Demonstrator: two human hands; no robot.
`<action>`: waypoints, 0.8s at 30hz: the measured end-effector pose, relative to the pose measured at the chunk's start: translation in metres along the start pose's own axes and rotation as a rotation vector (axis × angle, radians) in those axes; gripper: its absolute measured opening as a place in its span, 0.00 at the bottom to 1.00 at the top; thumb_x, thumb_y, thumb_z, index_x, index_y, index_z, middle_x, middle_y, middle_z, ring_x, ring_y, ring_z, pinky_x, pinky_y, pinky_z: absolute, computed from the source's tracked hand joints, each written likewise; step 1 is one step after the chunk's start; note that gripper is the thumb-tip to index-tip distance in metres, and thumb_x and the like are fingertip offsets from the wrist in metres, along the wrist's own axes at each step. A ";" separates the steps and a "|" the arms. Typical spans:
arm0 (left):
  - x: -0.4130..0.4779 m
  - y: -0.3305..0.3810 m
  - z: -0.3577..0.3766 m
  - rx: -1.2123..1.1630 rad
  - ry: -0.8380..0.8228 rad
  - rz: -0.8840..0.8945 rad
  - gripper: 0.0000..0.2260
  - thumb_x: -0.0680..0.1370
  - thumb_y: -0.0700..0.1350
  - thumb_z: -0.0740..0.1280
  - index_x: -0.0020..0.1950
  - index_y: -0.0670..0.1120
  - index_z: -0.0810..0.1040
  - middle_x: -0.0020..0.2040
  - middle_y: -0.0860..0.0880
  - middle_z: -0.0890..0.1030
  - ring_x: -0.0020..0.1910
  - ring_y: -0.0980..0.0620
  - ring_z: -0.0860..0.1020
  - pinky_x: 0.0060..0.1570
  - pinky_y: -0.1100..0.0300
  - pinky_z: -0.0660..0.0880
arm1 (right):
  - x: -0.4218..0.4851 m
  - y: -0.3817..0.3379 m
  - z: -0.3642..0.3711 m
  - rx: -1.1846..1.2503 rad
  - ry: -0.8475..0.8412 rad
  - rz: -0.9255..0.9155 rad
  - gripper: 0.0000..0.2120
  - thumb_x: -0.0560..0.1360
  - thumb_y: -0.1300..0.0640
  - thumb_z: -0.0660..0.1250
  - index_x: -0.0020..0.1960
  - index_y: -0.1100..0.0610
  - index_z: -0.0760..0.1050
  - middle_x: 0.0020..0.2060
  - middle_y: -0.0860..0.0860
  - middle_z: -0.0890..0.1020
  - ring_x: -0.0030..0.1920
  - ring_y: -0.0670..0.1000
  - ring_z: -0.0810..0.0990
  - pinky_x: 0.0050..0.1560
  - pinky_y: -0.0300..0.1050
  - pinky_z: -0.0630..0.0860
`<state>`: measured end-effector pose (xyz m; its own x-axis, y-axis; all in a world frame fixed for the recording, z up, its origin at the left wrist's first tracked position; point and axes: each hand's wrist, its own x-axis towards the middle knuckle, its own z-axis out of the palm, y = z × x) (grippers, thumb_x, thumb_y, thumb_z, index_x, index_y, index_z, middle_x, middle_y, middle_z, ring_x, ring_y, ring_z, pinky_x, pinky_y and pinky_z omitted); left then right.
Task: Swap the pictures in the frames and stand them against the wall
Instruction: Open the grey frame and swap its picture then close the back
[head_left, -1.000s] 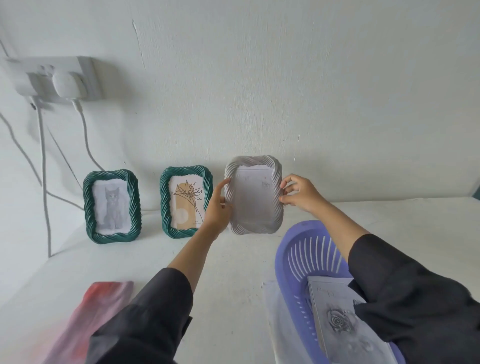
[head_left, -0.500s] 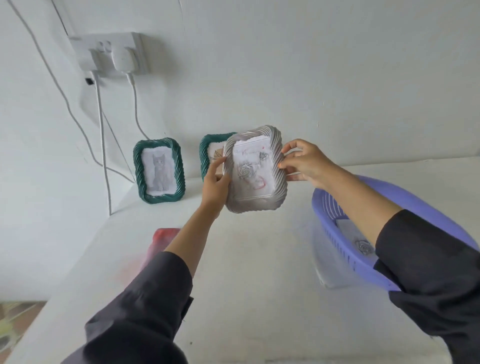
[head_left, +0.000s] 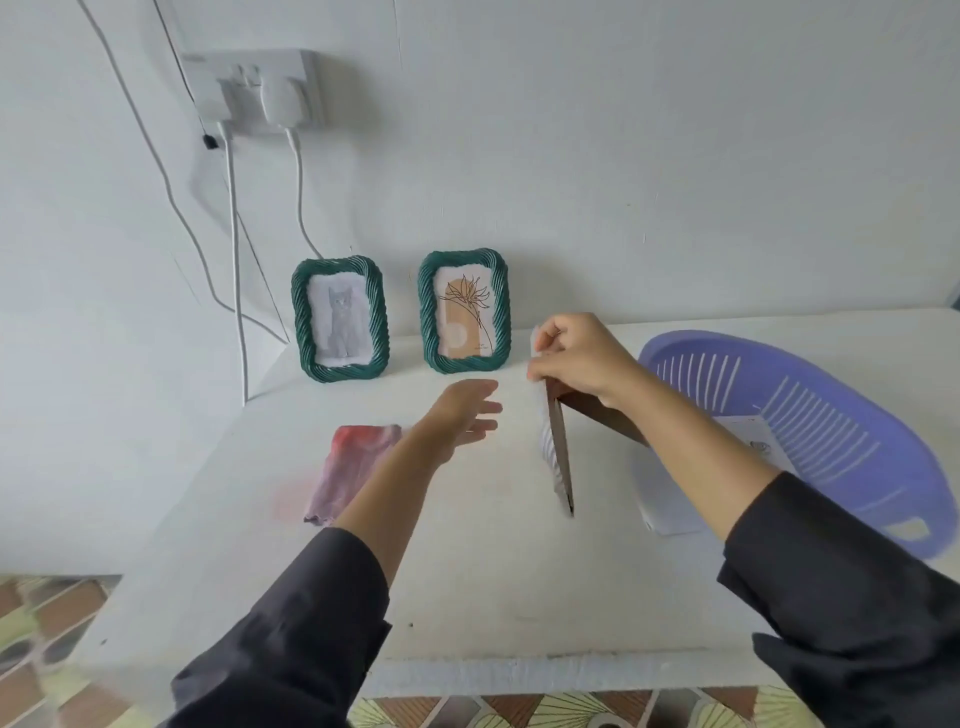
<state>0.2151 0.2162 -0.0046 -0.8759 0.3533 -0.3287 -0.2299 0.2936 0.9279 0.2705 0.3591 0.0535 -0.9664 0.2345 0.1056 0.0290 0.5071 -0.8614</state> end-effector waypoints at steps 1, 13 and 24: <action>0.000 0.004 0.003 -0.076 0.014 0.016 0.16 0.80 0.50 0.58 0.67 0.46 0.70 0.52 0.46 0.78 0.42 0.51 0.77 0.44 0.59 0.73 | -0.002 -0.002 0.004 -0.107 -0.043 -0.009 0.13 0.63 0.68 0.71 0.34 0.54 0.70 0.30 0.49 0.73 0.31 0.49 0.71 0.33 0.39 0.69; -0.003 -0.030 0.008 -0.194 0.282 0.070 0.17 0.79 0.32 0.58 0.67 0.39 0.70 0.50 0.44 0.79 0.45 0.50 0.76 0.44 0.69 0.74 | -0.018 0.013 0.014 -0.249 -0.096 -0.133 0.07 0.72 0.62 0.68 0.49 0.60 0.80 0.39 0.51 0.78 0.37 0.48 0.75 0.44 0.39 0.69; 0.003 -0.067 0.013 0.390 0.415 0.134 0.18 0.74 0.33 0.56 0.61 0.40 0.75 0.56 0.41 0.81 0.56 0.40 0.77 0.52 0.54 0.73 | -0.037 0.109 0.040 -0.409 -0.238 0.030 0.20 0.71 0.44 0.69 0.62 0.44 0.75 0.47 0.49 0.67 0.56 0.52 0.70 0.55 0.45 0.67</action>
<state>0.2330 0.2091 -0.0706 -0.9975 0.0558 -0.0436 -0.0012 0.6032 0.7976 0.2991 0.3725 -0.0647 -0.9938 0.0816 -0.0749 0.1101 0.7995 -0.5905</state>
